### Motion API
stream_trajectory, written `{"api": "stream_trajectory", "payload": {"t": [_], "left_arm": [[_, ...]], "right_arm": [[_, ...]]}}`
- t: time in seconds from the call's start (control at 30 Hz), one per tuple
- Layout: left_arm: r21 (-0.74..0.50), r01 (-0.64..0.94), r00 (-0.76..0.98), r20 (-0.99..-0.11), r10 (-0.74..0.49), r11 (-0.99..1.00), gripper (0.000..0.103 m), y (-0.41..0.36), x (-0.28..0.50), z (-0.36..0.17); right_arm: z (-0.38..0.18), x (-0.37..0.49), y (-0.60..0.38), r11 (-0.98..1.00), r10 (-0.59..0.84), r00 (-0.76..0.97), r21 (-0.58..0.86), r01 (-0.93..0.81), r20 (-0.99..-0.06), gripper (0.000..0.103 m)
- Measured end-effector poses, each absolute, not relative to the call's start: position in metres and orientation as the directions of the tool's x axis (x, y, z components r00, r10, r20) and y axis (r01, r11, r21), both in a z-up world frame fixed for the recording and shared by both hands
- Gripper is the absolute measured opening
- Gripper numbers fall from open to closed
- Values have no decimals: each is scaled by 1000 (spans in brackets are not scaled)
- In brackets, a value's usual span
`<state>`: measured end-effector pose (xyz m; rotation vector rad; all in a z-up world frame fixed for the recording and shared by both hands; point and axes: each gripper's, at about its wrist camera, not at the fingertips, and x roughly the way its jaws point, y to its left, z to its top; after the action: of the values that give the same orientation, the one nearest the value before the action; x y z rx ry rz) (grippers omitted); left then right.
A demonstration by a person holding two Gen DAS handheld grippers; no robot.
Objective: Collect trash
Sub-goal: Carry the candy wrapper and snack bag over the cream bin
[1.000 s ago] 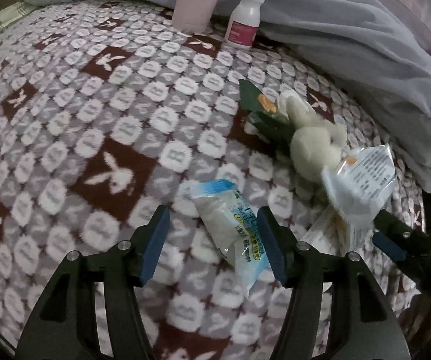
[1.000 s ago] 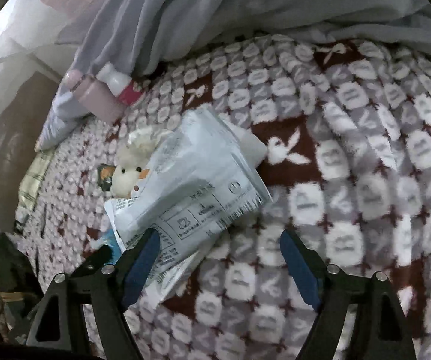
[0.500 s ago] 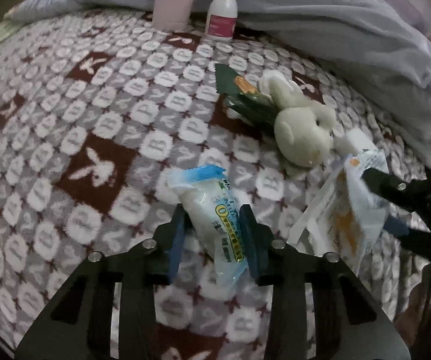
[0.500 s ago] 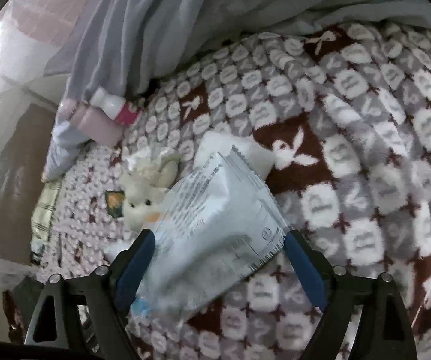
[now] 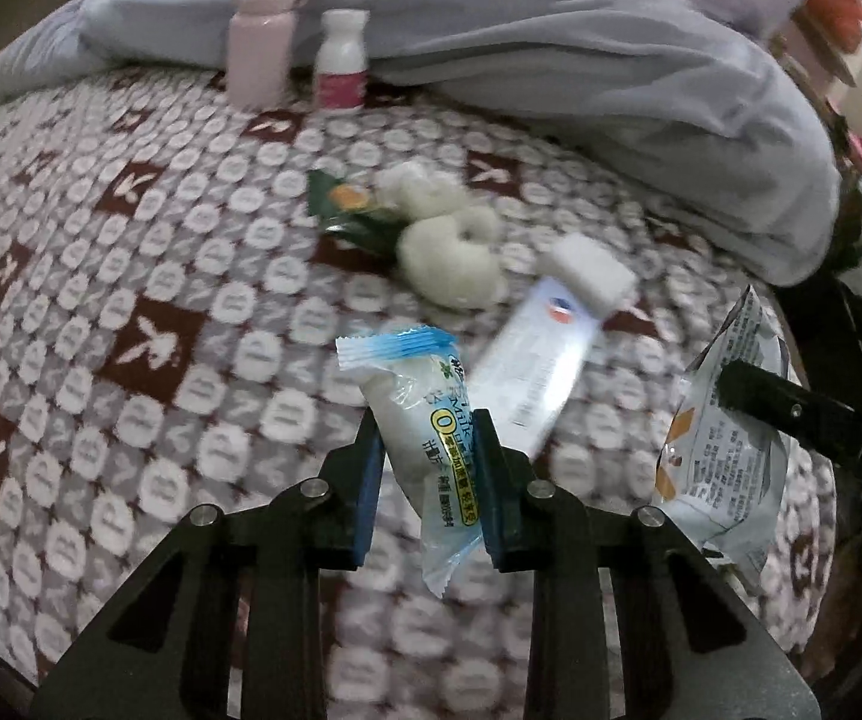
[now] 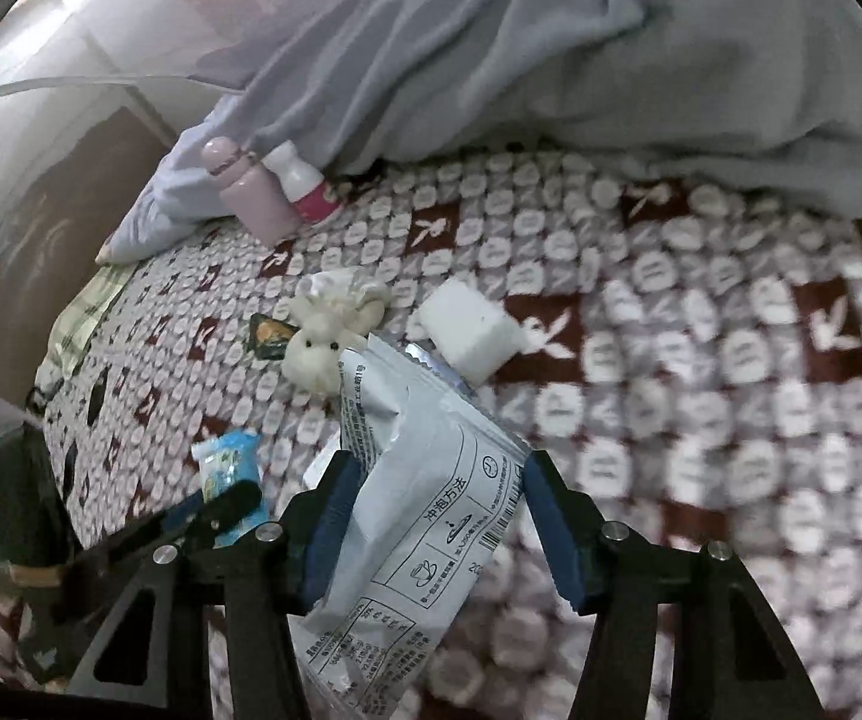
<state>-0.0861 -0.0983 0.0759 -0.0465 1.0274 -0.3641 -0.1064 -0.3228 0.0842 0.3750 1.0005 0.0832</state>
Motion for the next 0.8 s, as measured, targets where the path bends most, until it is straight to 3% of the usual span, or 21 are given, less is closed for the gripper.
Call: {"api": "stream_trajectory", "payload": {"t": [0.8], "left_arm": [[-135,570,427,-794,-433,810,25,-256,-182,125]], "right_arm": [[130,-247,-449,934,20,614,234,270,-789,58]]}}
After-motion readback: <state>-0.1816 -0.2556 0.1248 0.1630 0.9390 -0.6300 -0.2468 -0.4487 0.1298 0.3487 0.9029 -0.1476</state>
